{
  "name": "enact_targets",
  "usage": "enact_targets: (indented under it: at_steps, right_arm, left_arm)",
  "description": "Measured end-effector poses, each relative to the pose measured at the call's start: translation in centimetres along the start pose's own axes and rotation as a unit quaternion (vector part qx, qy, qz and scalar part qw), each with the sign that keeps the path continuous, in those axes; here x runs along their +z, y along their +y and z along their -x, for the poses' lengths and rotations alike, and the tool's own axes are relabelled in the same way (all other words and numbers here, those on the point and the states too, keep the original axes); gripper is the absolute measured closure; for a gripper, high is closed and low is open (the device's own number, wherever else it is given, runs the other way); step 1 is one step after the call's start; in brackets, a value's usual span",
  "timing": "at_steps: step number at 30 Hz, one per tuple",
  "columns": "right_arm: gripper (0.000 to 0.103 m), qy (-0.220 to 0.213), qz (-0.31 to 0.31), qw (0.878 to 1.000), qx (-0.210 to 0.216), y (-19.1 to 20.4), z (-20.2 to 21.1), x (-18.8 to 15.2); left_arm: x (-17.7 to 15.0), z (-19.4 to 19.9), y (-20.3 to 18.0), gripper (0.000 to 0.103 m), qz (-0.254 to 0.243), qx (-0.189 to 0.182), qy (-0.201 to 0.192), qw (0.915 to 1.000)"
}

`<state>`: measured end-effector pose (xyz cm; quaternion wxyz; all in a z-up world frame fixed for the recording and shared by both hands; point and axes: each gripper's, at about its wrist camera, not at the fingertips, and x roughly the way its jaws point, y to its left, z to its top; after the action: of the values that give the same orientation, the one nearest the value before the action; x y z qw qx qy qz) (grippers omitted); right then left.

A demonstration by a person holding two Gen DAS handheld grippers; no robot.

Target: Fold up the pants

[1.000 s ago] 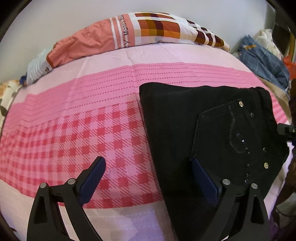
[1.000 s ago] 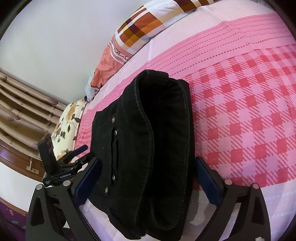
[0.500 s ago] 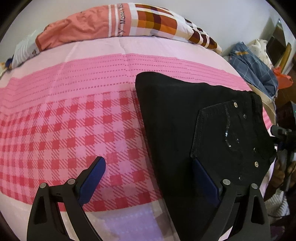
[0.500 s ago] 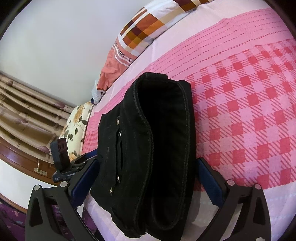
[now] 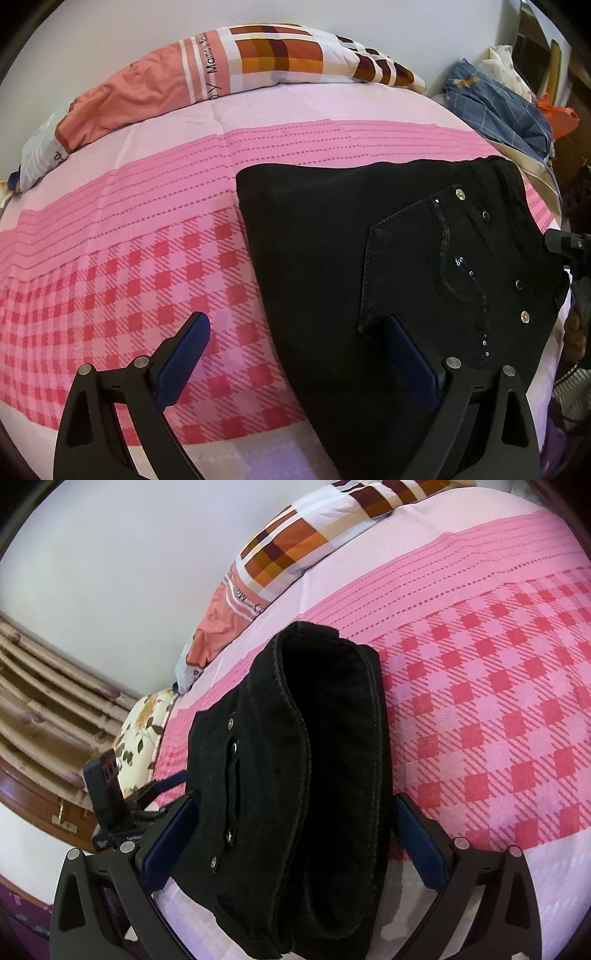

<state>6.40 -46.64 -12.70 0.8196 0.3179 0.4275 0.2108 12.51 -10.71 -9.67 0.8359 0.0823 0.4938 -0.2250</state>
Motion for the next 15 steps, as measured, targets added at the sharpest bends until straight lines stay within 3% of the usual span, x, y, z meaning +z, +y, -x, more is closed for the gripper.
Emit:
enact_targets:
  at_steps: [11, 15]
  right_arm:
    - [0.0, 0.001, -0.014, 1.0, -0.004, 0.0, -0.2, 0.34]
    - [0.001, 0.004, -0.015, 1.0, -0.02, 0.14, -0.35, 0.44]
  left_arm:
    - [-0.01, -0.68, -0.03, 0.0, -0.005, 0.017, -0.002, 0.9998]
    - [0.04, -0.92, 0.3, 0.0, -0.001, 0.004, 0.003, 1.0]
